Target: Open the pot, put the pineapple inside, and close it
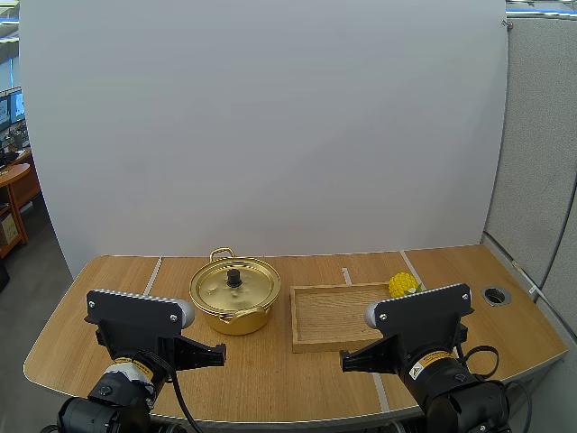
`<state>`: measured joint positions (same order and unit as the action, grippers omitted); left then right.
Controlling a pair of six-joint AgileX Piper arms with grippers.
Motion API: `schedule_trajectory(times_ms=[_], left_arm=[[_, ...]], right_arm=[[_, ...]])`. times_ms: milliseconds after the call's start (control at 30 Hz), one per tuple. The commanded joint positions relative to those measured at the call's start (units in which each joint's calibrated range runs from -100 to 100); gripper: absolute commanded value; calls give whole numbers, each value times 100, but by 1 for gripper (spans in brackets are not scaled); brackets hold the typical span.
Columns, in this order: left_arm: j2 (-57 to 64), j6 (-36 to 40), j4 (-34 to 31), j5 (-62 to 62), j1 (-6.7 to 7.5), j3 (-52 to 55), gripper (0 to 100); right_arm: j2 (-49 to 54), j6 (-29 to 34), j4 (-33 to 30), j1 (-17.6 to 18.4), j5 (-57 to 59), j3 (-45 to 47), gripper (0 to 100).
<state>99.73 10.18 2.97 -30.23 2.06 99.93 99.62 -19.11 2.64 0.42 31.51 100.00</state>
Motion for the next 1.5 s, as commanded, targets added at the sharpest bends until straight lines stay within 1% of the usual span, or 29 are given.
schedule_trajectory(times_ms=[0,700,800,867,933,1000,1133,1300,1467], left_arm=[[27,46,-28,86,-11,7,0],[27,46,-28,103,-11,7,0],[27,46,-28,103,-11,7,0],[27,46,-28,87,-11,-173,0],[27,46,-28,87,-11,-457,0],[27,46,-28,20,-11,-741,0],[27,46,-28,-725,-11,-1491,0],[27,-9,-28,-1520,-11,-2361,0],[27,-224,-45,-2416,-11,-3222,0]], right_arm=[[38,51,41,-20,-33,0,0],[38,51,30,-20,-33,0,0],[38,51,57,-20,-327,0,0],[38,51,2,-20,-532,0,0],[38,51,2,-20,-447,-6,0],[38,51,2,-20,-366,-250,0],[38,51,2,-20,36,-913,0],[38,51,2,-20,1215,-1941,0],[38,51,2,-20,2498,-2870,0]])
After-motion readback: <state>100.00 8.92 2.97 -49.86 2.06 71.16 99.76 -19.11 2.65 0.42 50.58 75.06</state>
